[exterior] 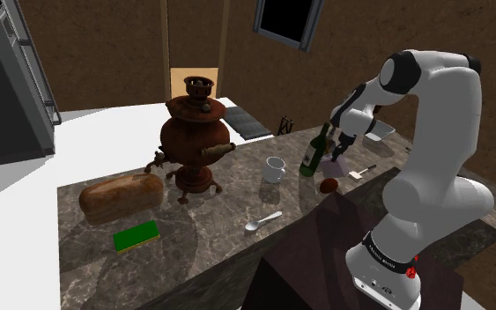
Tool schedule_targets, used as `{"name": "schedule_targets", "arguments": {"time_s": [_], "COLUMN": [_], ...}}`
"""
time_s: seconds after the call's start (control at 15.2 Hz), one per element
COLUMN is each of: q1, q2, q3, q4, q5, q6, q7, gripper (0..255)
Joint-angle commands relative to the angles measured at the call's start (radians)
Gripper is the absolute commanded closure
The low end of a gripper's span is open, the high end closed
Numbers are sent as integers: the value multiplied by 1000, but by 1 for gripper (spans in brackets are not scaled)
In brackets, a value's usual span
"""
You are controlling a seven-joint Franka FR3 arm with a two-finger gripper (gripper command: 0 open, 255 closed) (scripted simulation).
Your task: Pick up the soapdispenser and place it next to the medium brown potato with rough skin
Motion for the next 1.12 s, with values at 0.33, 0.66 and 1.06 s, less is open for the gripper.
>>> {"name": "schedule_targets", "arguments": {"time_s": [0.33,0.66,1.06], "q1": [9,33,33], "q2": [-27,-104,-104], "q3": [-12,-44,-44], "q4": [-8,-20,-20], "q5": [-14,-53,-53], "q6": [-26,-90,-90], "q7": [9,35,35], "gripper": [0,0,0]}}
